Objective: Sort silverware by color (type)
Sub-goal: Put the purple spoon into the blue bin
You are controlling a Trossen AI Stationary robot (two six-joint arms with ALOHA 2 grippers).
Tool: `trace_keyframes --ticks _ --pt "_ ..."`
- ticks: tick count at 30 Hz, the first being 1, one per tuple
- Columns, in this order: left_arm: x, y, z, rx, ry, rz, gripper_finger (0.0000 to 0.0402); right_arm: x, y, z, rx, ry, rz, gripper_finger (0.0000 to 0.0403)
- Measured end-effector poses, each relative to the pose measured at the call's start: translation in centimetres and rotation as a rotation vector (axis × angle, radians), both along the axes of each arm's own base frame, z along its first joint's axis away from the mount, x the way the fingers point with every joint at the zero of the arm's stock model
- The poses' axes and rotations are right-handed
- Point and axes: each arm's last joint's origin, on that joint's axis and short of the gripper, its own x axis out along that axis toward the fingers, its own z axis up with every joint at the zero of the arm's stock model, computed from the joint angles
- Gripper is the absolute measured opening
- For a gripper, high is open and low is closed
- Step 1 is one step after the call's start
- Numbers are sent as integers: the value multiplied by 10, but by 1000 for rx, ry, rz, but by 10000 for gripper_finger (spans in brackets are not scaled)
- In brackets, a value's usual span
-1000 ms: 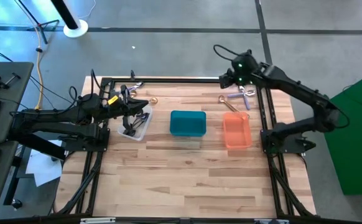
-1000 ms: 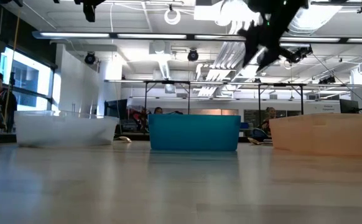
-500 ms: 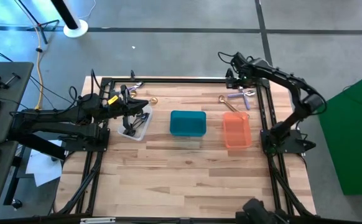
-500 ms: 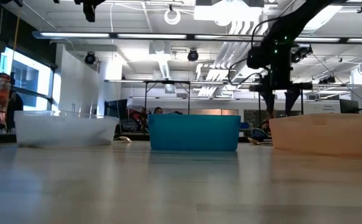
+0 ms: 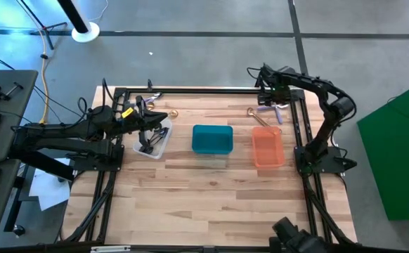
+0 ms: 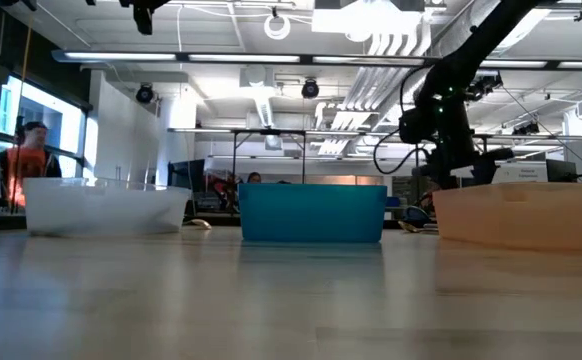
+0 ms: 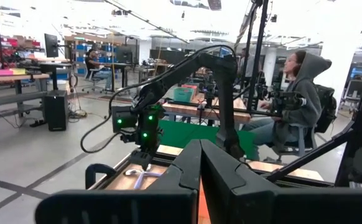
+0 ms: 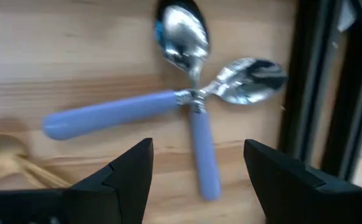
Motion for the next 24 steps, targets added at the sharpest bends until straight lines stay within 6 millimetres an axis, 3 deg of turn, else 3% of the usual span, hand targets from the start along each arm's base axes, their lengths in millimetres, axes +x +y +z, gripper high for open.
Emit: trace_keyframes --ticks 9,18,24 --pt "0 3 0 24 6 24 0 -19 0 -9 92 14 -45 236" --pt "-1 7 0 23 6 44 0 -20 2 -23 93 -79 -97 236" --pt "-1 6 1 15 -3 43 0 -17 5 -28 32 -30 -118 236"
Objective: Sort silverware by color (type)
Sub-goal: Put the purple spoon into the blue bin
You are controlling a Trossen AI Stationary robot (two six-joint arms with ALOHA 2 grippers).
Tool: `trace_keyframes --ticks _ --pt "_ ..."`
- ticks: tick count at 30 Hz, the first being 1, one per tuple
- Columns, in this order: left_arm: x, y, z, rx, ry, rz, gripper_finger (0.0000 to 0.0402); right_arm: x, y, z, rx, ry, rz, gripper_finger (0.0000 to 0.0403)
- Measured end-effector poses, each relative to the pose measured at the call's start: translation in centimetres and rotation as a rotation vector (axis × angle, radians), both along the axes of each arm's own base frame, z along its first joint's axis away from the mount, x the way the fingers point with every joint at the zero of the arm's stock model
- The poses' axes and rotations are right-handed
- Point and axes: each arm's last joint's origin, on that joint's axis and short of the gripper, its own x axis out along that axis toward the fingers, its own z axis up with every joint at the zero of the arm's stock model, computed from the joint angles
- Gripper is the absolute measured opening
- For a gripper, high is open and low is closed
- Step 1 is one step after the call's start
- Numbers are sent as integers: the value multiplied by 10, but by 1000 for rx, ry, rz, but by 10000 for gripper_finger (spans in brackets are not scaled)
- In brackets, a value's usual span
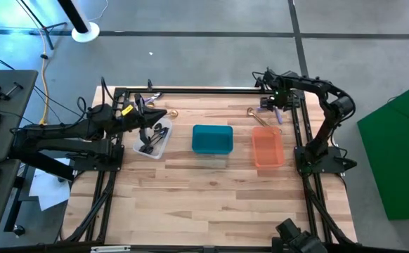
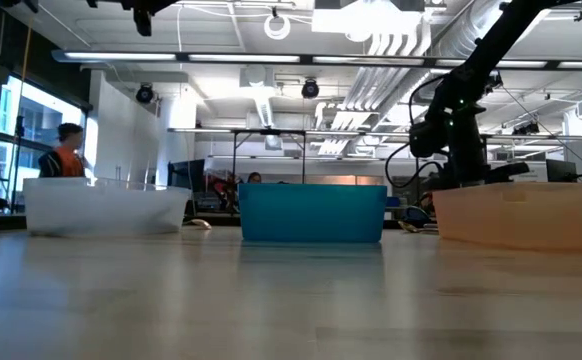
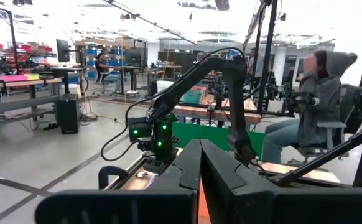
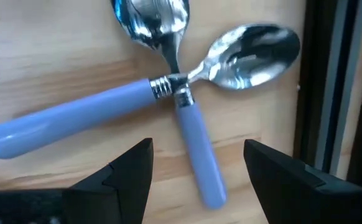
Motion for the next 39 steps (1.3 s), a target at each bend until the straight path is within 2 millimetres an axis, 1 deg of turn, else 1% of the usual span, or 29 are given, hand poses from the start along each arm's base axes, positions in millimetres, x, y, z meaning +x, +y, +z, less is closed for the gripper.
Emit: trace_keyframes --ticks 4,12,18,22,26,29,31,32,34,36,39 --pt "0 0 2 2 -21 0 0 3 1 0 7 -38 -33 236" --pt "-1 0 3 -3 -33 -2 0 4 1 0 2 -45 -56 236" --pt "-1 0 3 -2 -33 -6 0 18 9 0 -63 22 -38 236" --pt "-1 0 3 -1 -35 -9 0 22 10 1 -68 6 -9 236" --pt "-1 0 3 3 -33 -9 0 25 21 16 -88 18 49 236" --pt "-1 0 3 30 -24 -4 0 28 30 33 -173 27 75 236" --pt "-1 0 3 47 -19 -1 0 25 35 42 -230 6 72 236" --pt "-1 0 3 53 -18 0 0 21 37 42 -248 -8 63 236" --pt "-1 0 3 55 -17 0 0 7 46 36 -242 -24 10 236" --pt "-1 0 3 55 -17 0 0 -8 58 26 -209 -47 -51 236" --pt "-1 0 3 61 -16 1 0 -19 68 15 -197 -97 -99 236"
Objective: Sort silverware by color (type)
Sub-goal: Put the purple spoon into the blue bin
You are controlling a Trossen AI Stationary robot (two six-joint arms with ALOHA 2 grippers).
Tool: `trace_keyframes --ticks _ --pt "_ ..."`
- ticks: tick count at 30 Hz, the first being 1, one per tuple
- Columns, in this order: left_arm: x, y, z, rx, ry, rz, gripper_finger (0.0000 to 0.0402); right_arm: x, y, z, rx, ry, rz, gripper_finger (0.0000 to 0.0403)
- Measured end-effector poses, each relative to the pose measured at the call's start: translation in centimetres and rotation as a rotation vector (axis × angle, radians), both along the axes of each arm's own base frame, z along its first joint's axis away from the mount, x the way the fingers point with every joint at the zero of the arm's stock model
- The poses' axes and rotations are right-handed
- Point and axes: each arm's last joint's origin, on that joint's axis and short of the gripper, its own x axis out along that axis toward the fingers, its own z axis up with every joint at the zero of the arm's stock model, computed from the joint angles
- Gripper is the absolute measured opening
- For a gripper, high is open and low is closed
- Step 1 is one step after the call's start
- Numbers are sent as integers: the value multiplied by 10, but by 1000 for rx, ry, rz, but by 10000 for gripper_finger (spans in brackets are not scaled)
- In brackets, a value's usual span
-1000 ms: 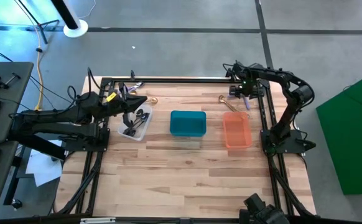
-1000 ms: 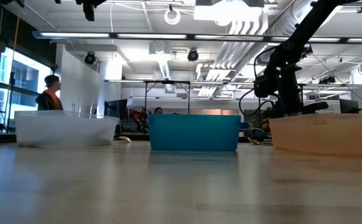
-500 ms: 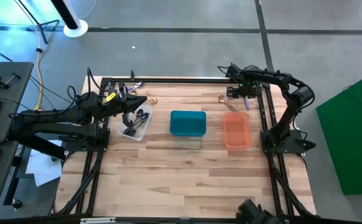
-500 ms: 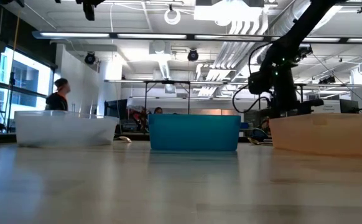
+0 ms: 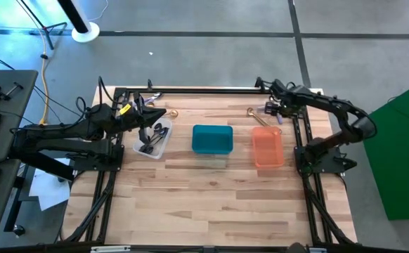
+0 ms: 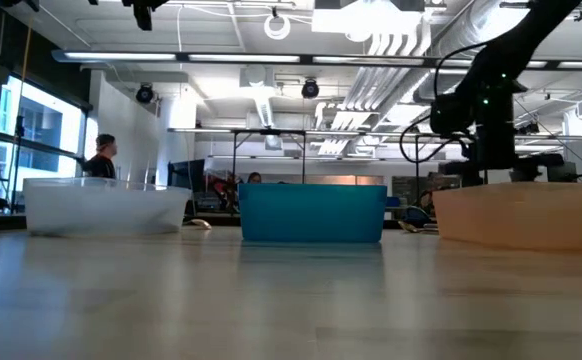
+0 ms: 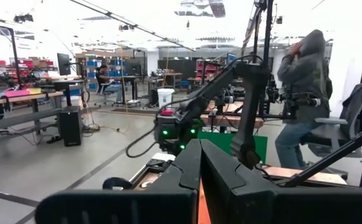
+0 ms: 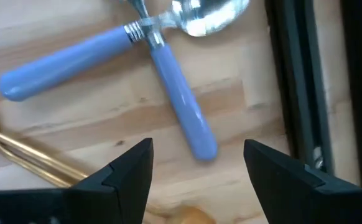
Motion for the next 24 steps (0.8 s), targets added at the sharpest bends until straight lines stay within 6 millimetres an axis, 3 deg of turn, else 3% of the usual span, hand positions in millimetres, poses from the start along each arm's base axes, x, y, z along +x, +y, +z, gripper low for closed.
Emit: trace_keyframes --ticks 14,24 --pt "0 0 0 -14 -5 -3 0 7 -10 -24 -80 30 -99 236" --pt "0 0 0 -27 -8 -5 0 15 -15 -42 -29 41 -42 236"
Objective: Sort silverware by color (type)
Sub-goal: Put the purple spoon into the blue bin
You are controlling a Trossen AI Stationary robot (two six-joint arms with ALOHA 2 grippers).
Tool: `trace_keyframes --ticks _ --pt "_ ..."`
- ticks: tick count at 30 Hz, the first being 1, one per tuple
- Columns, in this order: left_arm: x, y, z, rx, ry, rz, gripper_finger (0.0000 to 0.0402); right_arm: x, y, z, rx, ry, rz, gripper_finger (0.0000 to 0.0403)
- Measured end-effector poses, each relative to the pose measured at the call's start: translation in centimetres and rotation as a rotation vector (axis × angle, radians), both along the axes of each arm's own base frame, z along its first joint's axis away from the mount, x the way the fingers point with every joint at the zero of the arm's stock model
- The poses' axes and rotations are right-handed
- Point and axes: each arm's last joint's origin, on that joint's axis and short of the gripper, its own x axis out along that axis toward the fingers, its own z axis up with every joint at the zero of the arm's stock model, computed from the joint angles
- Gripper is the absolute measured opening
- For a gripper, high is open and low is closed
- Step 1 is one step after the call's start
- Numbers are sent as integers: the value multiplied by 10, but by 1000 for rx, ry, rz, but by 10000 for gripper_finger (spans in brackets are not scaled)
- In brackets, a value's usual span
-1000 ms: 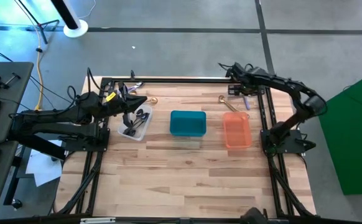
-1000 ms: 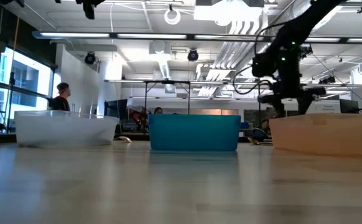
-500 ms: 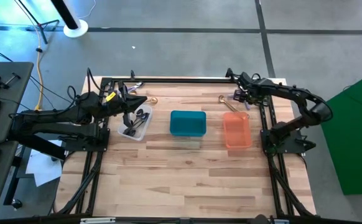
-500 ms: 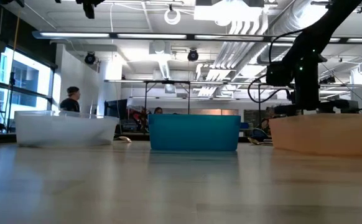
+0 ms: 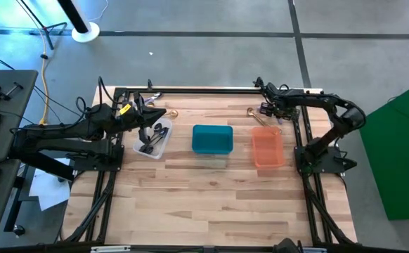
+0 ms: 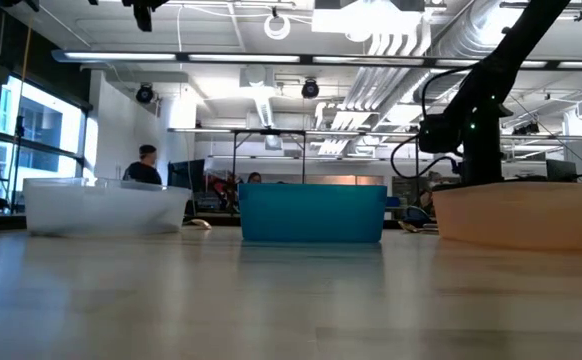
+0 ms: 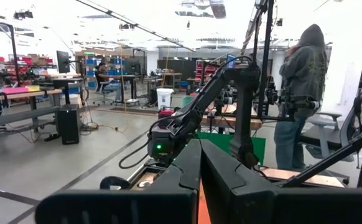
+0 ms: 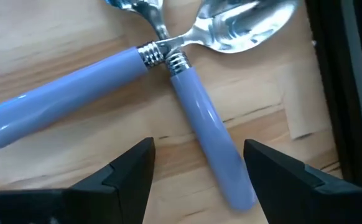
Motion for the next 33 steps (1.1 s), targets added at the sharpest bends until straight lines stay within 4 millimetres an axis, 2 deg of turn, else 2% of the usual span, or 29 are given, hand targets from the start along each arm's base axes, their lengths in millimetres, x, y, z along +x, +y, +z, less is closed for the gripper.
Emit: trace_keyframes --ticks 6,15,33 --pt "0 0 0 -11 -3 -2 0 2 2 0 43 -15 133 236" --pt "0 0 0 -11 -1 -2 0 7 17 10 107 -92 214 236" --pt "0 0 0 -12 -2 2 0 4 -1 16 -117 -70 19 236"
